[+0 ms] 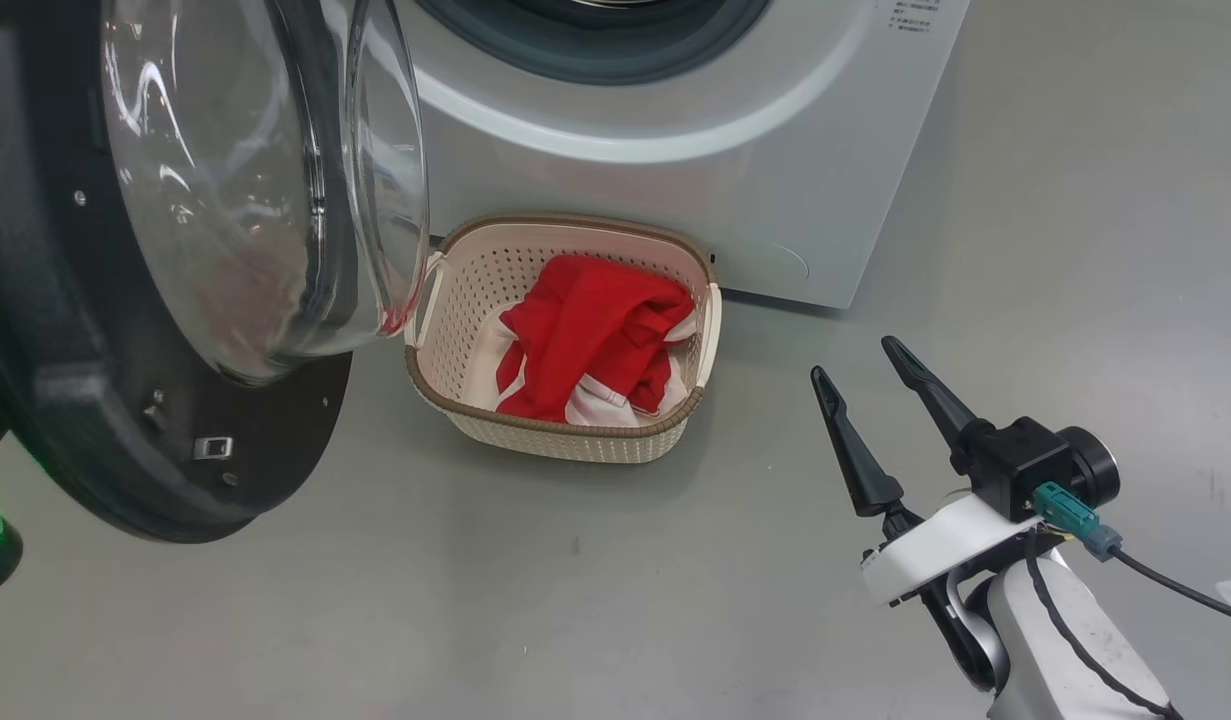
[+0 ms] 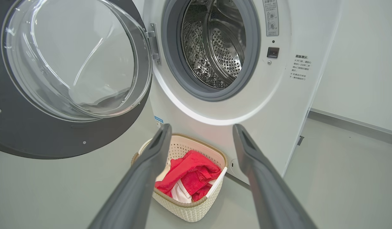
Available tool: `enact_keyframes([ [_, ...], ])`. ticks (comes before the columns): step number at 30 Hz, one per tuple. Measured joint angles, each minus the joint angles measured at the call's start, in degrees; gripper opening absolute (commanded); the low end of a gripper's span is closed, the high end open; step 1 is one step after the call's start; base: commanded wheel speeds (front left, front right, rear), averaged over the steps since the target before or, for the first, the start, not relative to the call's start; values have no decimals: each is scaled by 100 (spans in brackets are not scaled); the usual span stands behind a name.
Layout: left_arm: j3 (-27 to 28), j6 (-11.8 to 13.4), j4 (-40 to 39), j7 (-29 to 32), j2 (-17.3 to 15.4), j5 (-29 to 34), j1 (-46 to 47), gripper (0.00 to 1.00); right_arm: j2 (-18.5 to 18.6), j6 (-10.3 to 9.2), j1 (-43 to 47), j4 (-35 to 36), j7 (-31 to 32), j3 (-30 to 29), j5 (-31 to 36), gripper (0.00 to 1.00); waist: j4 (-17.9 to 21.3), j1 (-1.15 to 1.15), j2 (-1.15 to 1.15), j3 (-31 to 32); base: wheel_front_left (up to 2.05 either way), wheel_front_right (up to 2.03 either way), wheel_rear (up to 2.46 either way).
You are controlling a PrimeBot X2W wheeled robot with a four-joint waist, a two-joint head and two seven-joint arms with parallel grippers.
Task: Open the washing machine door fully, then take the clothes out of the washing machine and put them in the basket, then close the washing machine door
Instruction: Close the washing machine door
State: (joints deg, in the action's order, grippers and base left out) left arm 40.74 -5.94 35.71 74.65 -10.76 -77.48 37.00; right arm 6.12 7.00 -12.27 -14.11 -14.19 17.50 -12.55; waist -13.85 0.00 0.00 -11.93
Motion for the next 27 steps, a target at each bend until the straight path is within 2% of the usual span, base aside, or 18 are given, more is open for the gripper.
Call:
enact_keyframes([
  [6,-114,-37,-358,246,332,-116,-133,0,-33,0,53,3,0,-1,-53,100,83,0,0,104,0,0,0],
  [17,-301,-77,-1027,242,862,-113,-604,0,-73,0,119,18,0,30,-56,100,299,0,0,251,0,0,0],
  [27,-397,-92,-1529,-23,916,43,-876,0,-86,-1,236,71,-1,9,-57,100,425,0,0,297,0,0,0],
])
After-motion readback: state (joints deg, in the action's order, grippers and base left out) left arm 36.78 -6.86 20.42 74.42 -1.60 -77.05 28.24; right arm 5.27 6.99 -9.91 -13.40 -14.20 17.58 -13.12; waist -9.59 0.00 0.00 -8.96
